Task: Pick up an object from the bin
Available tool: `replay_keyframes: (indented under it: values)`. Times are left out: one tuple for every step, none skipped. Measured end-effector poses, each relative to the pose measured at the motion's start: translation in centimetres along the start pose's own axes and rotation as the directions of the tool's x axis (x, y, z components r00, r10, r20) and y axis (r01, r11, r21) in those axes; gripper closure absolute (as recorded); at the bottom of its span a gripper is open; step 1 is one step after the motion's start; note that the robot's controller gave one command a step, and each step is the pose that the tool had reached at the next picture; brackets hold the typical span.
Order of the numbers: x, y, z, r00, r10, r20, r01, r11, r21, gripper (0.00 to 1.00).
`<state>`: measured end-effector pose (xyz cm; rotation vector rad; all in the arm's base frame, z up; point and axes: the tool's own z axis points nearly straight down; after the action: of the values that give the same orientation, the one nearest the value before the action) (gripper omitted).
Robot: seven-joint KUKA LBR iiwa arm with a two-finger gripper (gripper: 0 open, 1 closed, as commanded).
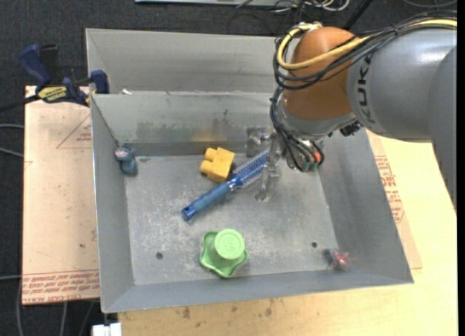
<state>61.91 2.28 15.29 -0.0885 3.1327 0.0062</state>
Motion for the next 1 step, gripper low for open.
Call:
replay_keyframes:
  values:
    - [-3.49,-1.79,8.78,0.996,-0.086,-0.009,0.086,0.996,0.002,0.0]
